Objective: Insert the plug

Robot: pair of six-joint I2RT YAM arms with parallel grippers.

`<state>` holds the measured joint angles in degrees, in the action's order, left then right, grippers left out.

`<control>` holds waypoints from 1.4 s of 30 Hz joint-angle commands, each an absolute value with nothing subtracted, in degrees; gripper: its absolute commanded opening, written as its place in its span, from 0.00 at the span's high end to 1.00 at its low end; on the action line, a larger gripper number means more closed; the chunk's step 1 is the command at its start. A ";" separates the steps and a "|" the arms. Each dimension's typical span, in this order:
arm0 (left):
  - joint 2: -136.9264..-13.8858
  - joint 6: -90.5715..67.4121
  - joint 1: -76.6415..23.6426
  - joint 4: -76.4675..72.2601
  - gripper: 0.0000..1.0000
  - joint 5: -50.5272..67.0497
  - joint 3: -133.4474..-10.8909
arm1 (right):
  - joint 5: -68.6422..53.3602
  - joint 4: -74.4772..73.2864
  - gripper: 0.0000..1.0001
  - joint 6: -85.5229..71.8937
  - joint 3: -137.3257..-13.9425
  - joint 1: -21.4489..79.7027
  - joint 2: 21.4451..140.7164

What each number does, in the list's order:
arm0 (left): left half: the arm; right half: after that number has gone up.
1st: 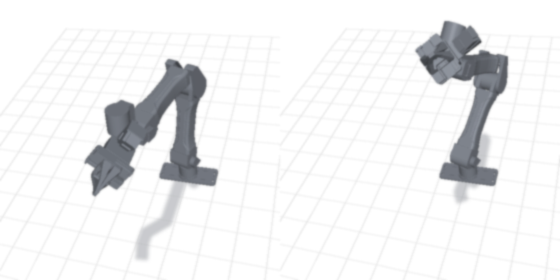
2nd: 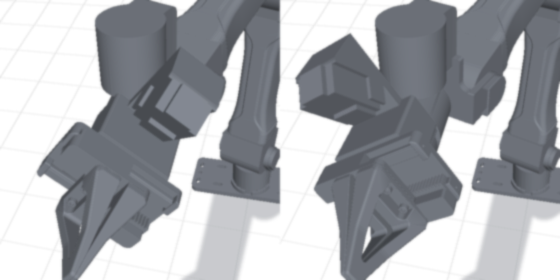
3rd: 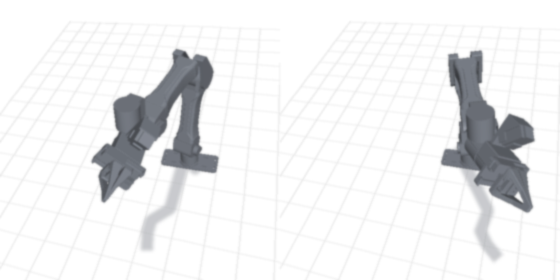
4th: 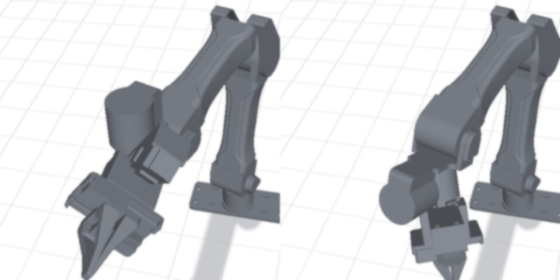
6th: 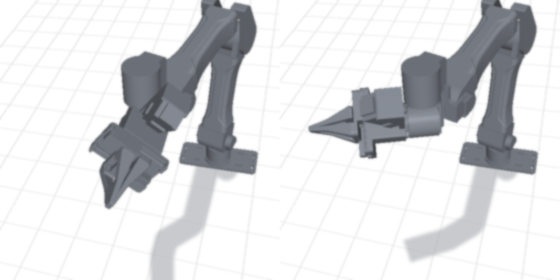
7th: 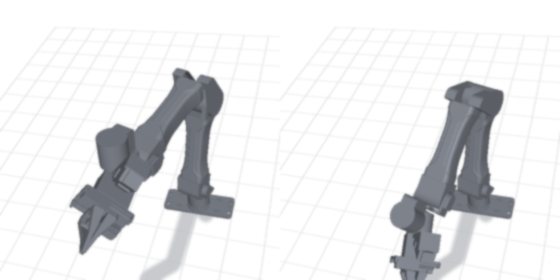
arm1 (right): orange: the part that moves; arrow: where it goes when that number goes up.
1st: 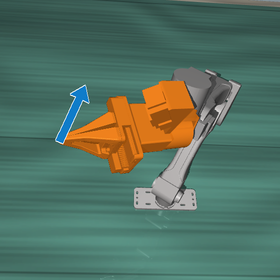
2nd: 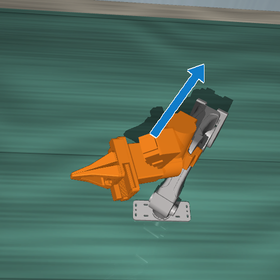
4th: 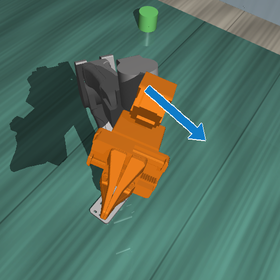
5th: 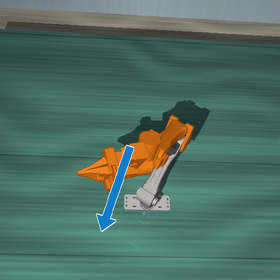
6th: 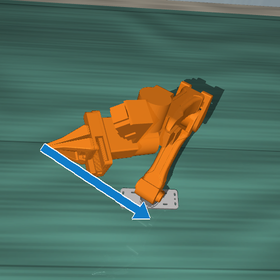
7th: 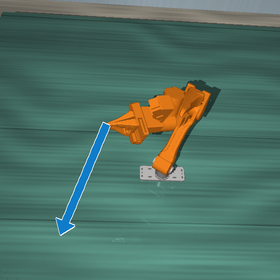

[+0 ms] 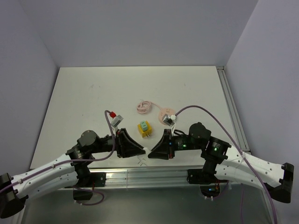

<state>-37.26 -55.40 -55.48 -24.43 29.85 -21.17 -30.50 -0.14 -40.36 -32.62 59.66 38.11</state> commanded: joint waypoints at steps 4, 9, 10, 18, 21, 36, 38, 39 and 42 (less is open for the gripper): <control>-40.69 -53.35 -55.37 -18.65 1.00 35.07 -29.79 | -32.96 -1.84 0.97 -35.87 -39.63 59.94 40.86; -40.52 -54.84 -55.37 -20.13 0.99 36.03 -29.36 | -35.93 -3.51 0.61 -34.45 -42.53 59.94 43.85; -40.43 -54.76 -55.37 -20.04 1.00 36.21 -29.44 | -36.90 -3.69 0.56 -34.45 -42.89 59.94 44.47; -40.52 -53.18 -55.37 -16.88 1.00 35.60 -30.94 | -41.22 -5.09 0.55 -34.10 -44.21 59.94 49.39; -40.69 -52.65 -55.37 -16.08 1.00 35.24 -31.55 | -41.40 -5.89 0.55 -33.84 -44.56 60.12 49.57; -40.34 -52.30 -55.37 -16.44 1.00 34.28 -31.03 | -41.31 -3.87 0.61 -34.45 -44.30 61.52 52.21; -40.25 -52.29 -55.37 -16.35 0.99 34.28 -31.03 | -41.40 -3.52 0.62 -34.45 -44.30 61.70 52.38; -40.17 -52.12 -55.37 -16.35 1.00 34.36 -31.03 | -41.22 -3.52 0.62 -34.45 -44.38 61.96 52.38; -39.99 -52.12 -55.37 -16.26 1.00 34.36 -31.03 | -41.04 -3.61 0.63 -34.54 -44.21 62.14 52.38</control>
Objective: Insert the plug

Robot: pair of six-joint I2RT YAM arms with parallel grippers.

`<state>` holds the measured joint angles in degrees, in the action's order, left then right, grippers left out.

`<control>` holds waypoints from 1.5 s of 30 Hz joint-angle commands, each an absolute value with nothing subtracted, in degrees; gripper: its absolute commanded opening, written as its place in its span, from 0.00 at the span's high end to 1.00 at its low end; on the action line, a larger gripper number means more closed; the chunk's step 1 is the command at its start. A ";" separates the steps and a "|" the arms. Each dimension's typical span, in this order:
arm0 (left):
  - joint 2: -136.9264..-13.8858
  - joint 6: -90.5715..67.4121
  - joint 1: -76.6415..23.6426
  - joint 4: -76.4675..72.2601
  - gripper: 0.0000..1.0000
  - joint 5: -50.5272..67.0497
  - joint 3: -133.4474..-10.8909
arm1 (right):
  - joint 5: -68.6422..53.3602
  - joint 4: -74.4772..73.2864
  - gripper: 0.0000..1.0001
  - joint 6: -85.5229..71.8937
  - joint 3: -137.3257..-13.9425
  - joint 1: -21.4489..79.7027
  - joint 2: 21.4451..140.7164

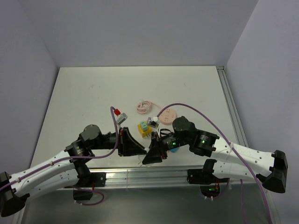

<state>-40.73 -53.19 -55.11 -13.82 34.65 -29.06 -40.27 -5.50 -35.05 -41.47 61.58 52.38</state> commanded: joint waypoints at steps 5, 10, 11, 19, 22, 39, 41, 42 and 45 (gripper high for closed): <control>-40.25 -52.29 -55.37 -16.61 0.99 34.37 -30.94 | -41.40 -2.72 0.73 -34.89 -44.03 62.31 52.56; -40.17 -52.47 -55.37 -17.23 0.99 34.54 -30.50 | -41.48 -2.11 0.83 -35.07 -44.30 62.40 53.35; -40.08 -52.47 -55.37 -17.31 0.99 34.63 -30.41 | -41.75 -1.85 0.87 -35.33 -44.30 62.40 53.70; -34.39 -48.79 -55.37 -4.78 0.37 21.21 -31.73 | -33.34 -4.56 1.00 -34.98 -42.81 62.75 51.42; -29.64 -47.73 -55.37 2.51 0.23 11.63 -32.17 | -29.98 -7.28 1.00 -34.89 -42.45 62.84 49.93; -13.27 -50.44 -55.37 11.61 0.02 -6.50 -29.54 | -6.66 -28.97 1.00 -34.73 -54.39 26.82 70.30; -13.53 -50.80 -55.37 10.29 0.02 -5.46 -27.87 | -3.44 -31.63 1.00 -33.67 -59.03 25.58 74.52; -13.88 -50.89 -55.37 9.07 0.02 -5.10 -27.34 | -2.38 -33.47 1.00 -32.79 -60.45 24.27 77.58; -14.59 -50.63 -55.37 6.52 0.02 -4.31 -25.67 | 1.13 -36.03 1.00 -31.38 -65.38 22.42 82.94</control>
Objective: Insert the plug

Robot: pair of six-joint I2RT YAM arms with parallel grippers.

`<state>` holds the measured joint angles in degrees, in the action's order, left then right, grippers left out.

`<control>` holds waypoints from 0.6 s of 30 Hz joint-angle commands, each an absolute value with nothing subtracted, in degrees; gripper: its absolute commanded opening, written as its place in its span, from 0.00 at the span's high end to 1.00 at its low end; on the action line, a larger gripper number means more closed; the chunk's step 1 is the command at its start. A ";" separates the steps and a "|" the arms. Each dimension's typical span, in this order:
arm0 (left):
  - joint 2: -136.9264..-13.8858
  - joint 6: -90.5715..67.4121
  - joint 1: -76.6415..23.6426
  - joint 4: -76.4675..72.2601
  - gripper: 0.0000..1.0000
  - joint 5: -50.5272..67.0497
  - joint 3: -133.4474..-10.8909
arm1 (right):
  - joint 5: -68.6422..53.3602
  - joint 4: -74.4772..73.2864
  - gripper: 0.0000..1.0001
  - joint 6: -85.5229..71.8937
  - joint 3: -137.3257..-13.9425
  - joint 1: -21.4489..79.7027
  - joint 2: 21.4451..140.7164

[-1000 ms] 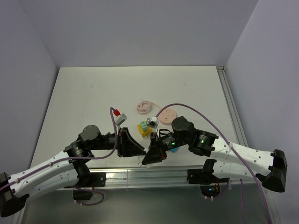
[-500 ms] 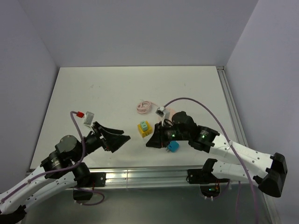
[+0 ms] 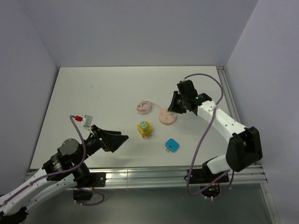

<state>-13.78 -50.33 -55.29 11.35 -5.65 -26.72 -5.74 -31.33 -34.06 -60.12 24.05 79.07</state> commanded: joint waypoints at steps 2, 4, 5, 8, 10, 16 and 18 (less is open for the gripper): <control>-15.20 -50.36 -55.37 5.28 0.02 -4.04 -24.70 | 3.60 -37.70 1.00 -30.94 -69.41 22.15 86.20; -15.91 -50.19 -55.37 3.61 0.02 -3.52 -23.91 | 4.65 -39.98 1.00 -30.94 -71.71 22.24 90.78; -16.08 -50.10 -55.37 2.99 0.02 -3.43 -23.73 | 5.53 -40.34 1.00 -30.94 -73.37 22.15 92.10; -16.52 -49.57 -55.37 1.15 0.02 -3.34 -22.85 | 7.72 -42.10 1.00 -31.29 -75.58 22.24 95.97; -17.05 -49.04 -55.37 0.62 0.02 -3.60 -22.50 | 8.00 -43.15 1.00 -31.64 -76.20 22.32 97.47; -17.23 -48.34 -55.37 0.53 0.01 -3.69 -21.89 | 11.25 -46.93 1.00 -32.17 -77.96 23.12 99.67; -16.96 -48.25 -55.37 -1.40 0.01 -3.52 -21.62 | 11.34 -47.28 1.00 -32.34 -78.22 23.64 99.49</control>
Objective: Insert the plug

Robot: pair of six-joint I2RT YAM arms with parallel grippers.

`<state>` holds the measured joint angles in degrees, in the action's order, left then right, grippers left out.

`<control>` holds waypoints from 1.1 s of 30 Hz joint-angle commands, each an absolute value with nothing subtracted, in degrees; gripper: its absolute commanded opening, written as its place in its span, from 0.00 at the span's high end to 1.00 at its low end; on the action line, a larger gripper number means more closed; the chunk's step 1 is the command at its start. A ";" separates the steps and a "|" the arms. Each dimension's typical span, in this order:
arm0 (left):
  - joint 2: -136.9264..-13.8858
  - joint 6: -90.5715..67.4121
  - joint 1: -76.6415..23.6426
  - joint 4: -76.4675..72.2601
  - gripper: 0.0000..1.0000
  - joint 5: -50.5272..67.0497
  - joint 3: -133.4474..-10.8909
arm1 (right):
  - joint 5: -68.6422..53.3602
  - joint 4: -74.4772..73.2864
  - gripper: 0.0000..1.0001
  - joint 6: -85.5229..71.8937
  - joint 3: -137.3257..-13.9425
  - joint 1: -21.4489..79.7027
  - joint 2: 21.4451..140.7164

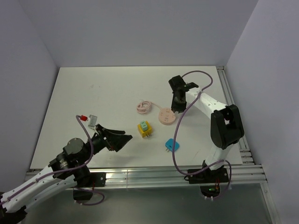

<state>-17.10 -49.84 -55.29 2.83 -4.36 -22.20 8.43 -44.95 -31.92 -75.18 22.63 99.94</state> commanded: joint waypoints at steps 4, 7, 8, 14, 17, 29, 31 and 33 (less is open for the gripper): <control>-16.79 -47.99 -55.37 -1.23 0.00 -3.60 -21.36 | 10.90 -47.81 1.00 -32.61 -79.10 24.43 100.98; -16.35 -47.55 -55.37 -0.62 0.01 -3.69 -21.62 | 10.11 -47.55 1.00 -32.87 -79.37 24.87 101.95; -16.09 -47.37 -55.37 -0.35 0.00 -3.87 -21.62 | 9.93 -47.37 1.00 -33.31 -79.37 25.05 102.30; -14.59 -46.67 -55.37 2.37 0.01 -4.92 -22.32 | 10.28 -47.03 1.00 -34.89 -79.02 25.84 103.10; -13.89 -46.67 -55.37 2.64 0.01 -5.10 -22.15 | 9.58 -46.50 1.00 -35.42 -78.14 25.84 103.09; -12.75 -46.23 -55.37 3.78 0.01 -5.27 -21.97 | 11.42 -47.55 1.00 -35.86 -77.52 26.28 104.06; -12.75 -46.23 -55.37 3.87 0.01 -5.27 -21.97 | 12.56 -47.81 1.00 -36.04 -77.43 26.28 103.98; -12.48 -46.14 -55.37 4.04 0.01 -5.45 -21.88 | 13.09 -47.99 1.00 -35.95 -77.34 26.19 104.06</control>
<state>-13.17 -47.42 -55.29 4.58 -4.84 -21.58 10.24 -46.87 -35.11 -77.25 25.87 103.77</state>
